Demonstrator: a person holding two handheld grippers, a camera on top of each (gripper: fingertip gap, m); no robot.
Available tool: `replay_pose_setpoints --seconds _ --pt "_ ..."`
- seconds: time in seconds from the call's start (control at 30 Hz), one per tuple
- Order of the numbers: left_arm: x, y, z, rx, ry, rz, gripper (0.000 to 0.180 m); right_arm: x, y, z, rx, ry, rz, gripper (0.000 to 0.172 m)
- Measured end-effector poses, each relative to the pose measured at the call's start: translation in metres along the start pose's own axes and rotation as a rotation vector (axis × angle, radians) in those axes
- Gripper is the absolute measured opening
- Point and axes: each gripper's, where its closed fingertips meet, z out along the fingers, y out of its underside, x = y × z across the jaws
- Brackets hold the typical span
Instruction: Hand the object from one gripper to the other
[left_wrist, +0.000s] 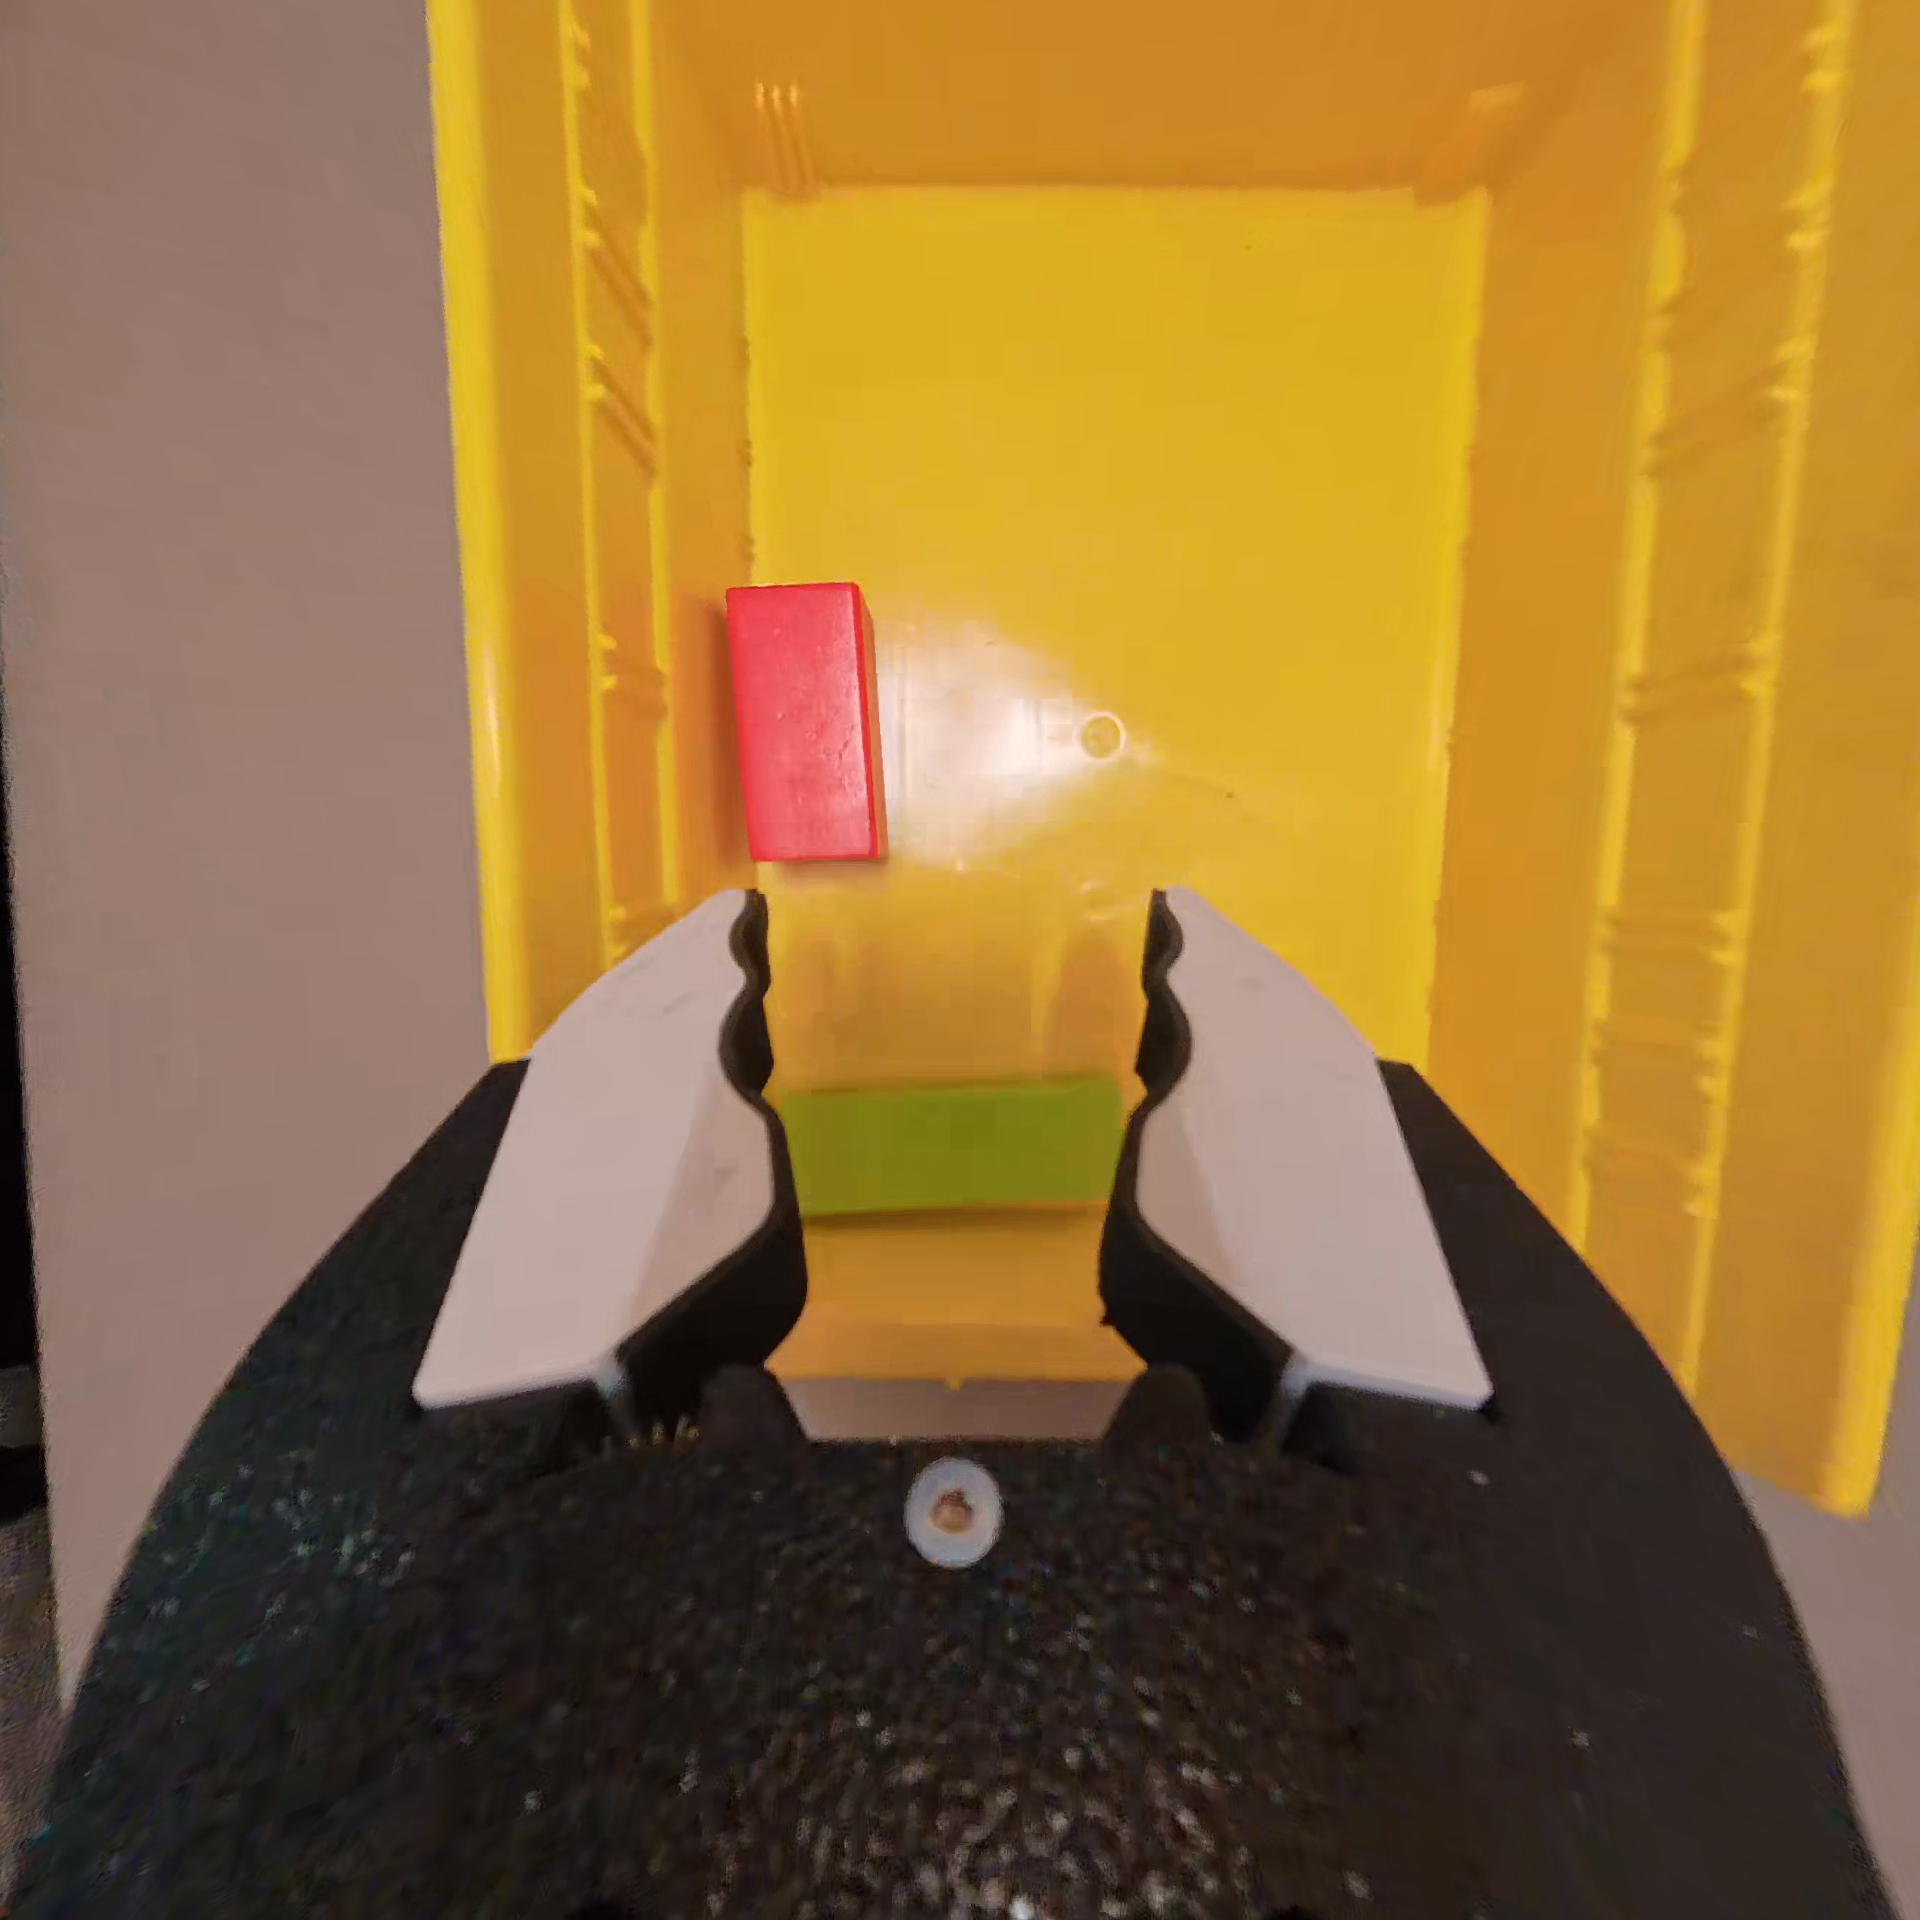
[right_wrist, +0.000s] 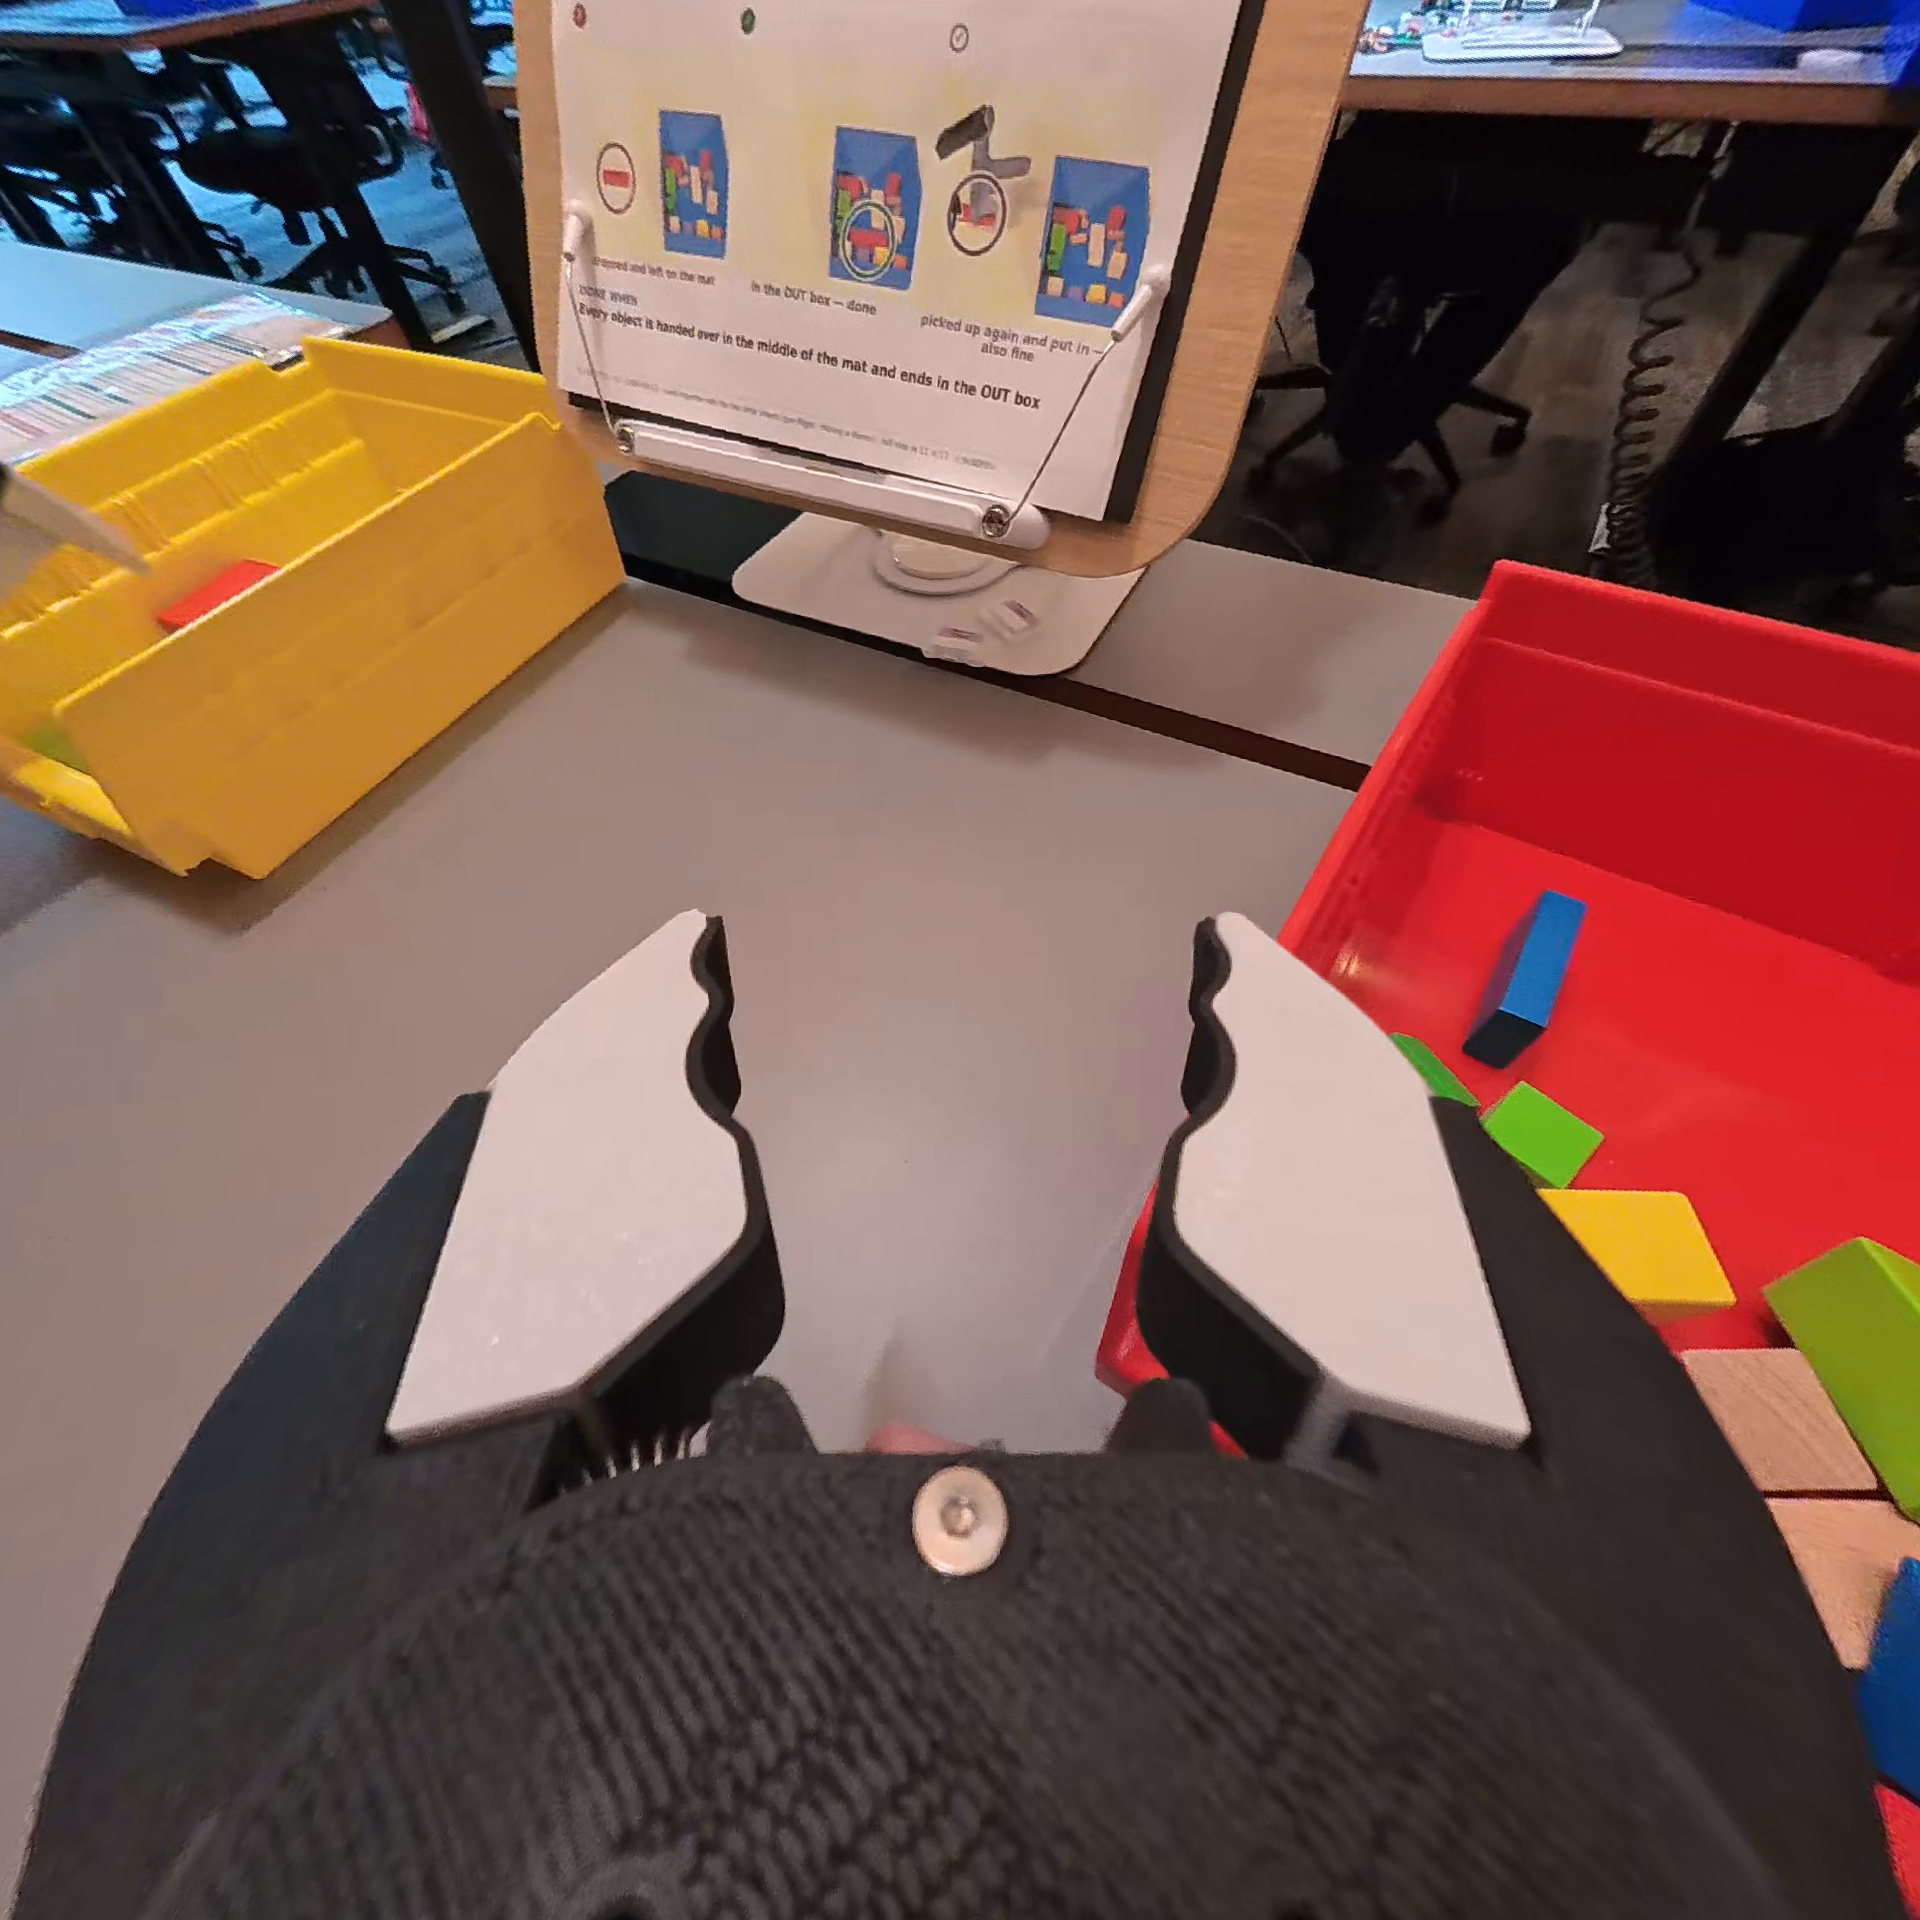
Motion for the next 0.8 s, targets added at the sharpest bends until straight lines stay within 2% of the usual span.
replay_pose_setpoints --seconds 0.03,0.1,0.17,0.37,0.57,0.7,0.8 --pt "0.000 -0.001 0.009 -0.038 -0.001 -0.018 0.068 0.001 -0.001 -0.001 0.002 0.001 0.005 0.085" --pt "-0.002 0.001 0.024 -0.115 -0.020 -0.031 0.068 0.001 -0.001 -0.002 0.011 -0.003 0.007 0.085" --pt "-0.014 0.005 0.035 -0.186 -0.107 -0.016 0.066 0.004 0.002 -0.001 0.001 -0.004 0.015 0.085" --pt "-0.025 -0.004 0.050 -0.220 -0.253 0.034 0.059 0.006 0.002 -0.001 0.007 -0.019 0.038 0.084" --pt "-0.027 -0.005 0.067 -0.252 -0.275 0.033 0.055 0.009 0.006 0.000 -0.008 -0.024 0.046 0.084" --pt "-0.023 -0.004 0.070 -0.270 -0.291 0.089 0.064 0.011 0.007 0.000 -0.010 -0.018 0.042 0.083" --pt "-0.019 0.000 0.066 -0.296 -0.281 0.153 0.054 0.011 0.009 0.002 -0.017 -0.023 0.048 0.083"
